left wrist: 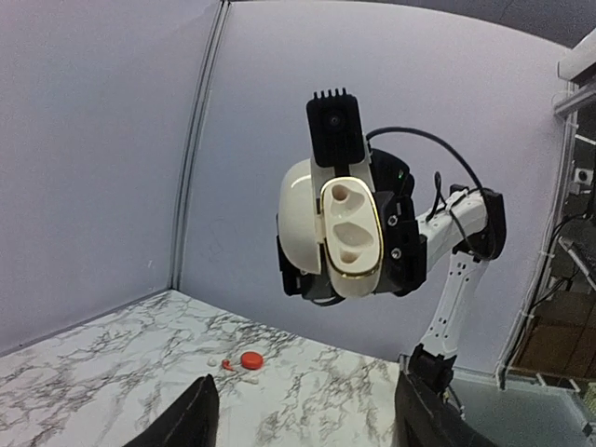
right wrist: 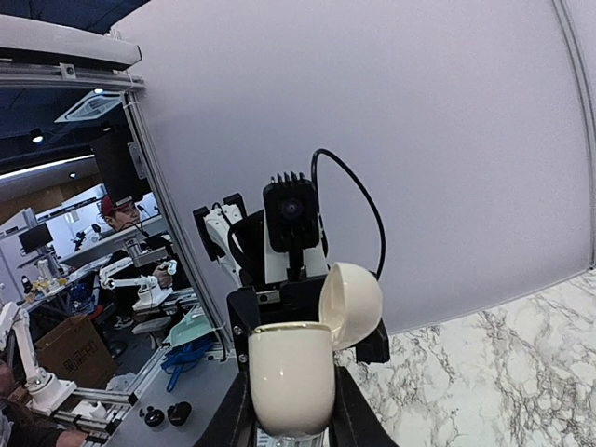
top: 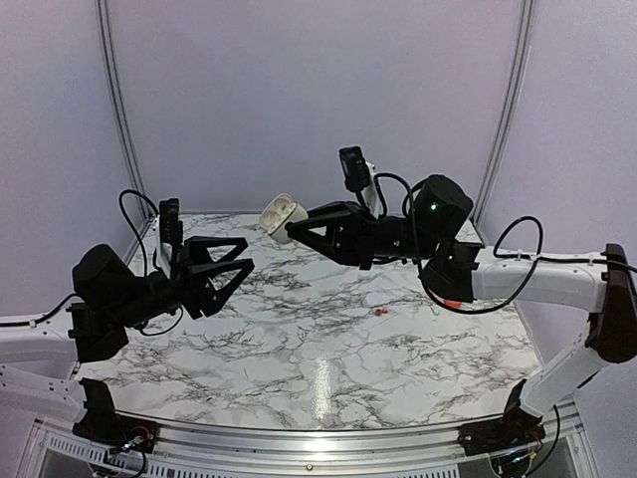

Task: Insert the wireless bluetooth earbuds into the charging case
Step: Pass from the right arm to the left

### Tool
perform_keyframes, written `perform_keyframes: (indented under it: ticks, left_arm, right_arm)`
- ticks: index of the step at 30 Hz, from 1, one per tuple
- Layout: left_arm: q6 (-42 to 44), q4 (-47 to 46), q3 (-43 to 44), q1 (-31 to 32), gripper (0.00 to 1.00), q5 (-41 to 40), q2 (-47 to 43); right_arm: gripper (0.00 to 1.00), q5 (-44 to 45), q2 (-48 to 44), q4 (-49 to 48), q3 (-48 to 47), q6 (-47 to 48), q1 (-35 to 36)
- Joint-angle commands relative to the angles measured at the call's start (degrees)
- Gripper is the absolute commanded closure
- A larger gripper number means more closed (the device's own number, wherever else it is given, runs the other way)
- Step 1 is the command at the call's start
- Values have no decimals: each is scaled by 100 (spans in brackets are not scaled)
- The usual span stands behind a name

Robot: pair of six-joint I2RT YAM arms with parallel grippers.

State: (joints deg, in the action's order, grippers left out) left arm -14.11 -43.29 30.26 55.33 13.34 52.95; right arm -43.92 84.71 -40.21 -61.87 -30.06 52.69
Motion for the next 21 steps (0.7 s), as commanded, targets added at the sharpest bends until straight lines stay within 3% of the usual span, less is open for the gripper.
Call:
perform_keyframes:
  ticks: [1, 12, 21]
  left_arm:
    - [3, -1281, 179, 162, 38, 240, 265]
    - [374, -1882, 354, 537, 50, 65, 867]
    - [450, -2065, 420, 667, 54, -223, 943]
  right_arm:
    - [100, 129, 135, -690, -288, -201, 163]
    - [100, 426, 274, -966, -306, -226, 409]
    - [100, 636, 351, -1208, -186, -281, 540]
